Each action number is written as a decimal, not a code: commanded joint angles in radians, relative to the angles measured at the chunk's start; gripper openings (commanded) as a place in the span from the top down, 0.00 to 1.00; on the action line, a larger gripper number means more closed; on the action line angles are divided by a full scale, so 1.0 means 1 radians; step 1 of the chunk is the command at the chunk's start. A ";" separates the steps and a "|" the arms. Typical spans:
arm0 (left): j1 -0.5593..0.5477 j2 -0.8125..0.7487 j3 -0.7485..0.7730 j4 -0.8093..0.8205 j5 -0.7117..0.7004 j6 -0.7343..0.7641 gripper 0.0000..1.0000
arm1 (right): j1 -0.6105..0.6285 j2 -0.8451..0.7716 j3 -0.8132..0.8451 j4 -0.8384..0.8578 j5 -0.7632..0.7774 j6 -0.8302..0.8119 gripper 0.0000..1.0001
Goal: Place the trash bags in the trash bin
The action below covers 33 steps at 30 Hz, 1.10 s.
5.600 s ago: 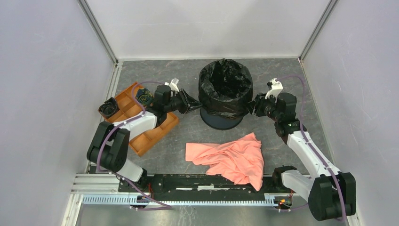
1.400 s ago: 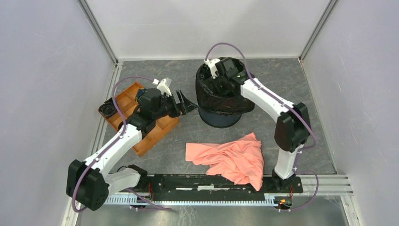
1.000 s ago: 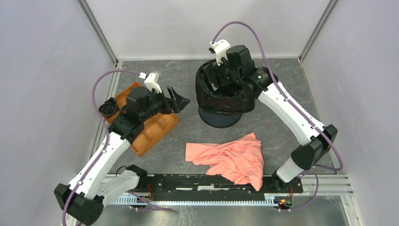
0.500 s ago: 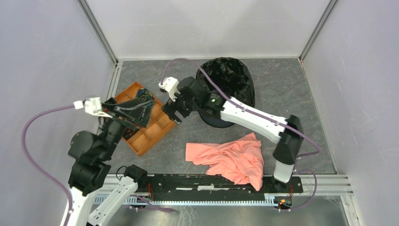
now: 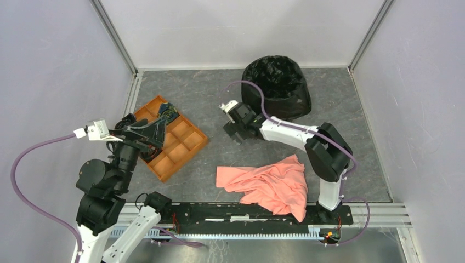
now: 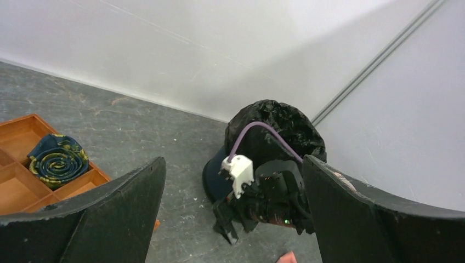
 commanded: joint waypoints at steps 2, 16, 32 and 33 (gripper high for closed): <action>-0.002 0.038 -0.014 0.057 -0.024 0.053 0.00 | -0.179 -0.058 -0.030 0.149 0.190 0.022 0.02; -0.002 0.092 -0.035 0.085 -0.011 0.073 0.00 | -0.471 -0.139 -0.119 0.254 -0.007 0.085 0.02; -0.001 0.144 0.001 0.103 0.035 0.059 0.00 | -0.346 -0.800 -0.159 0.129 -0.156 -0.023 0.02; -0.001 0.148 0.011 0.105 0.031 0.064 0.00 | -0.345 -0.846 -0.153 0.120 -0.139 -0.025 0.02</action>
